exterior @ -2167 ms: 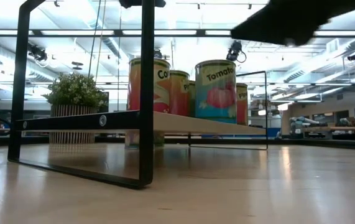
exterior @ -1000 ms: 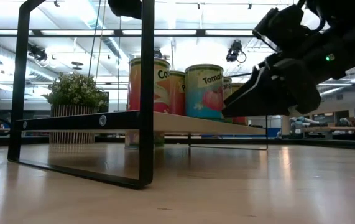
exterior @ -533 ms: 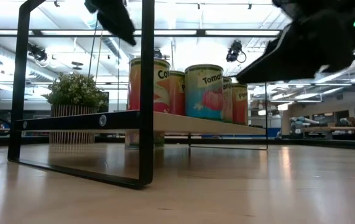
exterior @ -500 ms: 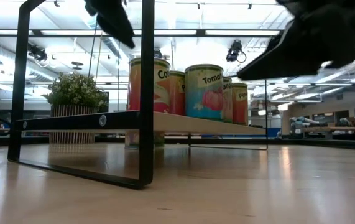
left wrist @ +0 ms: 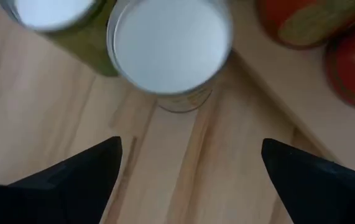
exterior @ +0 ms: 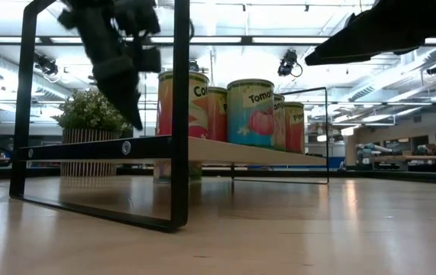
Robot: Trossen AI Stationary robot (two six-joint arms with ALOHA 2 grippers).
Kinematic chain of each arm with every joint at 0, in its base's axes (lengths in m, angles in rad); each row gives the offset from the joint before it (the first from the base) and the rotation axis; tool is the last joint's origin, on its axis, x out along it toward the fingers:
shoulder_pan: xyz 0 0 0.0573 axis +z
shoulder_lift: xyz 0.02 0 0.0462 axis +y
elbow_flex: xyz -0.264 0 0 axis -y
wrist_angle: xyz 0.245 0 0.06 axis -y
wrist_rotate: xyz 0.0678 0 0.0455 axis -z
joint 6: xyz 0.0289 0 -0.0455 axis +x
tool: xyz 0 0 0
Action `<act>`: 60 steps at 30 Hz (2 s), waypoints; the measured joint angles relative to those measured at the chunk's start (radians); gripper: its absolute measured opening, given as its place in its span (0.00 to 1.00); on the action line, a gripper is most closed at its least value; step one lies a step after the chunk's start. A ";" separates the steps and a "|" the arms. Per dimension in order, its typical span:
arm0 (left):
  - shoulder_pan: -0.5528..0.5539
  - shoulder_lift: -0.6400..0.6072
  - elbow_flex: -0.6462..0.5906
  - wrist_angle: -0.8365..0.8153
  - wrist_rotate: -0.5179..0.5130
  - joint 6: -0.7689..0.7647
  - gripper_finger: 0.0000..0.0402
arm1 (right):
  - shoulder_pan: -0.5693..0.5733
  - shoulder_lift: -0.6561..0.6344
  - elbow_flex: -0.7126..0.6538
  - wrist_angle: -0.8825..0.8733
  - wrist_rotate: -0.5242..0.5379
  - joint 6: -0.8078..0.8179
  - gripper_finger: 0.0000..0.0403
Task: Pick and place cans onto a shelf
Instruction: Put the canned peaches on the shelf
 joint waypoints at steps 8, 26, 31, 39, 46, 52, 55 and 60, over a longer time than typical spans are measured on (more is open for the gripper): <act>0.072 0.003 -0.139 0.268 0.098 0.061 0.98 | -0.017 0.000 0.000 0.030 0.009 -0.016 0.89; 0.096 0.003 -0.266 0.617 0.102 0.124 0.98 | -0.016 0.001 0.000 0.040 0.009 -0.019 0.89; 0.096 0.003 -0.265 0.675 0.102 0.124 0.98 | -0.017 0.002 0.000 0.050 0.009 -0.025 0.89; 0.097 0.080 -0.265 0.690 0.102 0.113 0.98 | -0.017 0.002 0.000 0.058 0.009 -0.033 0.89; 0.097 0.101 -0.265 0.745 0.102 0.120 0.96 | -0.017 0.002 0.000 0.062 0.009 -0.034 0.89; 0.097 0.099 -0.265 0.743 0.101 0.121 0.88 | -0.017 0.002 0.000 0.062 0.009 -0.034 0.89; 0.096 0.088 -0.265 0.736 0.073 0.122 0.81 | -0.017 0.002 0.000 0.062 0.009 -0.034 0.89; 0.097 0.057 -0.238 0.664 0.057 0.134 0.76 | -0.017 0.002 0.001 0.061 0.009 -0.034 0.89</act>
